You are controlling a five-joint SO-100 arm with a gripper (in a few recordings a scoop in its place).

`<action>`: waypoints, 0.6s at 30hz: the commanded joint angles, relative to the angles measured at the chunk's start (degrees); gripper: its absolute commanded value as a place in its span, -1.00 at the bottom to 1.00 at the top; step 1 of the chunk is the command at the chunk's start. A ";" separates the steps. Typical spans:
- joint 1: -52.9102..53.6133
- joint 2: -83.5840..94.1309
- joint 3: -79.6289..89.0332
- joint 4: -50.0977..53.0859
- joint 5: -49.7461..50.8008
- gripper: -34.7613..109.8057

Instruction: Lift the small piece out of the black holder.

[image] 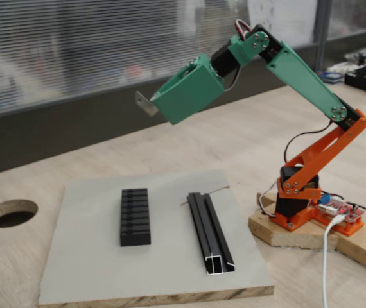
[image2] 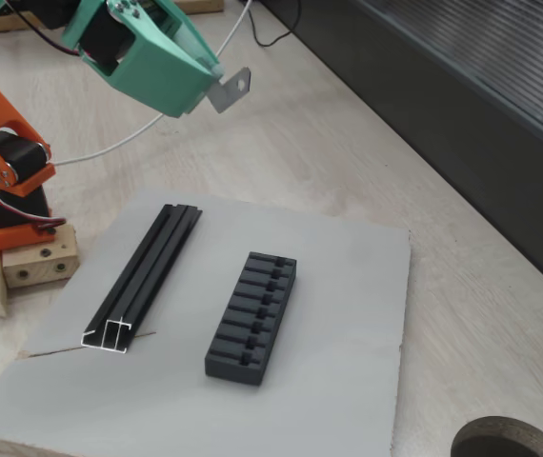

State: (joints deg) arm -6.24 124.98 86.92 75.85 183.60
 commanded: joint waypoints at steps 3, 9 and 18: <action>-0.44 4.13 0.18 0.26 0.53 -0.48; -0.44 4.48 0.18 0.18 0.53 -0.48; -0.35 4.48 0.09 0.09 0.09 -0.48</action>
State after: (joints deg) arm -6.24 127.62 86.92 75.85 183.34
